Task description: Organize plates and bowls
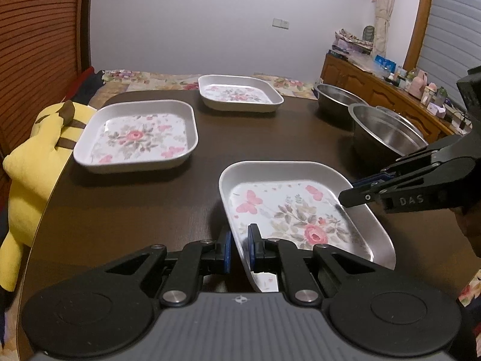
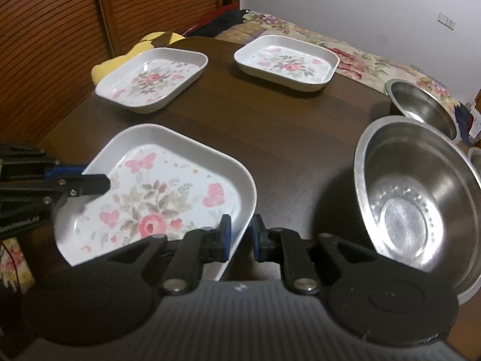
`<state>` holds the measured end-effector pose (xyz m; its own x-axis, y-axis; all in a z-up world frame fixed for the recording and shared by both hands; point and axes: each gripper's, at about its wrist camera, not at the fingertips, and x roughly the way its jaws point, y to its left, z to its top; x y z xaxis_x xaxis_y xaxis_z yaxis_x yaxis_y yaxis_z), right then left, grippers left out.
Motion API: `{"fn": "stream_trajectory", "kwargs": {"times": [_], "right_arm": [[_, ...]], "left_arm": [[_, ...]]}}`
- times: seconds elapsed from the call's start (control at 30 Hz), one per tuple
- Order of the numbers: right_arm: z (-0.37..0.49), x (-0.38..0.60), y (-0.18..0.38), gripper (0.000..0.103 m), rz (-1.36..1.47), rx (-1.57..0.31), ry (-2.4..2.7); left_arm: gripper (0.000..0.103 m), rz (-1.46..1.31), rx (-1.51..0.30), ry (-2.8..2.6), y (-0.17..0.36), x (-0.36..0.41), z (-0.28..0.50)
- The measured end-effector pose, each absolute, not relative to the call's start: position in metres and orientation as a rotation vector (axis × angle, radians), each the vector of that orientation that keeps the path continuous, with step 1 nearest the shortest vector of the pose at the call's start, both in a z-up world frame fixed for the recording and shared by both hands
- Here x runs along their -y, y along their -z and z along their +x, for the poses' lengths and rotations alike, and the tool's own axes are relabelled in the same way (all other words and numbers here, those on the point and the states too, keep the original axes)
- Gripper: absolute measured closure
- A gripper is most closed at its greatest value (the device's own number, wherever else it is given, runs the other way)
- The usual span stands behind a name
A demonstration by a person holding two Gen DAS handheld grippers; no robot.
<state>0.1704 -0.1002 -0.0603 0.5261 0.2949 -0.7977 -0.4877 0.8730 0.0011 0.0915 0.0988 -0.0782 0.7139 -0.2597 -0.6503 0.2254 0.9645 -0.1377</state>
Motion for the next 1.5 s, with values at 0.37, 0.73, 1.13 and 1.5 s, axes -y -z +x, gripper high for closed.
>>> {"fn": "stream_trajectory", "kwargs": {"times": [0.37,0.73,1.13,1.5], "right_arm": [[0.165,0.108,0.067,0.088,-0.151,-0.869,-0.458],[0.155,0.107,0.047,0.087,-0.150,-0.768,-0.452],[0.142,0.098,0.010,0.087,-0.137,-0.623,-0.470],[0.140,0.090,0.001,0.071,-0.114,-0.577,-0.466]], "left_arm": [[0.092,-0.046,-0.732,0.267,0.085,-0.100,0.093],[0.049,-0.036,-0.692,0.241,0.068,-0.109,0.091],[0.000,-0.028,-0.638,0.182,0.043,-0.118,0.094],[0.000,-0.030,-0.647,0.138,0.032,-0.128,0.094]]}}
